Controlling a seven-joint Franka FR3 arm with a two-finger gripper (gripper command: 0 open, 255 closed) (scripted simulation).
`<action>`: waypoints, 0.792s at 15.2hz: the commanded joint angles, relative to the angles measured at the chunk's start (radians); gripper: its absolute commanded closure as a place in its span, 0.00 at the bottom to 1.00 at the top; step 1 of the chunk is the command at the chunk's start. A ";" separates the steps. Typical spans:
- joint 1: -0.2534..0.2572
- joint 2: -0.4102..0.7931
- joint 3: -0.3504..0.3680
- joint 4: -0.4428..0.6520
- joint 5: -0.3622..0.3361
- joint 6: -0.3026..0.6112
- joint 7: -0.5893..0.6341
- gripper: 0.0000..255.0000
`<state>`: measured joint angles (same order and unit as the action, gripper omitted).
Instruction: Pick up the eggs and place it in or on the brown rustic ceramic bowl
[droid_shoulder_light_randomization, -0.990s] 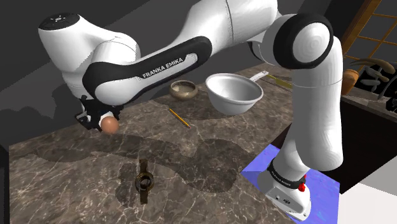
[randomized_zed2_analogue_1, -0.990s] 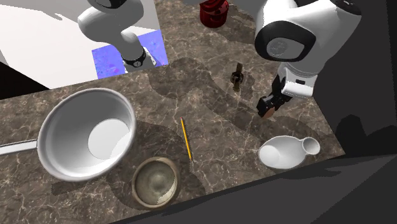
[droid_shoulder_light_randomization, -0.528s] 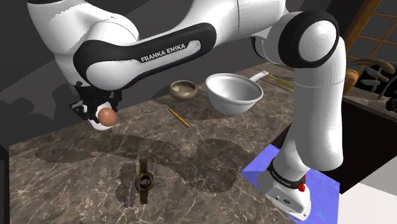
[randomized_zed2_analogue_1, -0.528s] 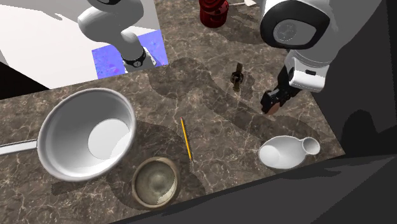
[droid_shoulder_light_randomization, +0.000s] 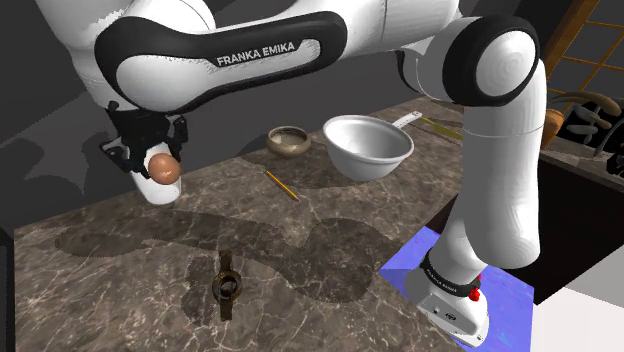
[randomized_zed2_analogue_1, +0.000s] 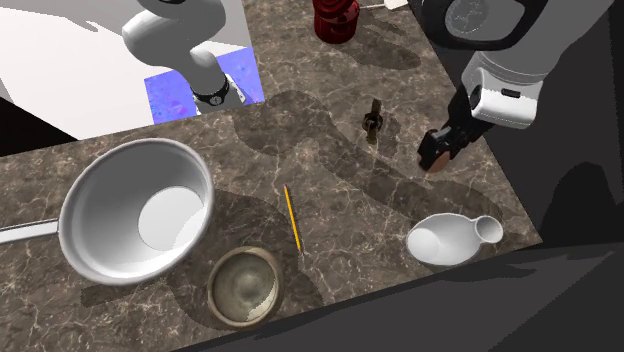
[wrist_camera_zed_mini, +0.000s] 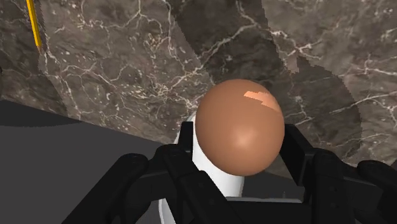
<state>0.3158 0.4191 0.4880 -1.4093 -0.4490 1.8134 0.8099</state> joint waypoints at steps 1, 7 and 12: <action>0.003 0.000 0.001 0.029 0.003 -0.027 -0.009 1.00; -0.115 -0.124 -0.012 -0.134 0.062 0.052 -0.109 1.00; -0.213 -0.222 -0.041 -0.257 0.117 0.120 -0.223 1.00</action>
<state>0.1205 0.2136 0.4531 -1.6470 -0.3423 1.9217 0.6112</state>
